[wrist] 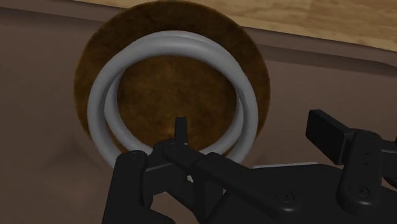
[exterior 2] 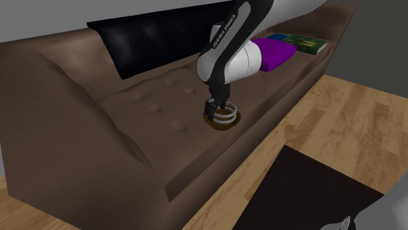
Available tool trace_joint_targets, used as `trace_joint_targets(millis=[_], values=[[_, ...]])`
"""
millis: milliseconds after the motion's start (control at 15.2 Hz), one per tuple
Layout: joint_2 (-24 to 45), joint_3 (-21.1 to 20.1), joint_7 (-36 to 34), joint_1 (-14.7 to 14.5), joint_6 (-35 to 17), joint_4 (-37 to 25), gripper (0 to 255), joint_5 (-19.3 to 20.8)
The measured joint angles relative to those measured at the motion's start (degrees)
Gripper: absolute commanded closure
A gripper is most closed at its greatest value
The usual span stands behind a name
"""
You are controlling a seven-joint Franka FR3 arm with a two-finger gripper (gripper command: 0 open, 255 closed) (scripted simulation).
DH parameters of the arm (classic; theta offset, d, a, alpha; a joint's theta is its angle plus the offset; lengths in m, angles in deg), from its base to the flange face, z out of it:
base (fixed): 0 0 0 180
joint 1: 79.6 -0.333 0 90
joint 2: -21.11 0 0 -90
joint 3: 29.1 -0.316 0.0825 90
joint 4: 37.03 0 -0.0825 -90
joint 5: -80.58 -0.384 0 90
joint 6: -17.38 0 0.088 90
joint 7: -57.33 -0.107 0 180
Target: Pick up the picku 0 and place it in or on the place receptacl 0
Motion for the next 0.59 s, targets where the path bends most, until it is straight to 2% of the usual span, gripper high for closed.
trace_joint_targets(millis=[198, 594], values=[[-3.31, 0.5, -0.88, -0.39, 3.58, -0.37, 0, 1.13], [-4.15, 0.62, -1.01, -0.41, 4.32, -0.2, 0, 1.41]])
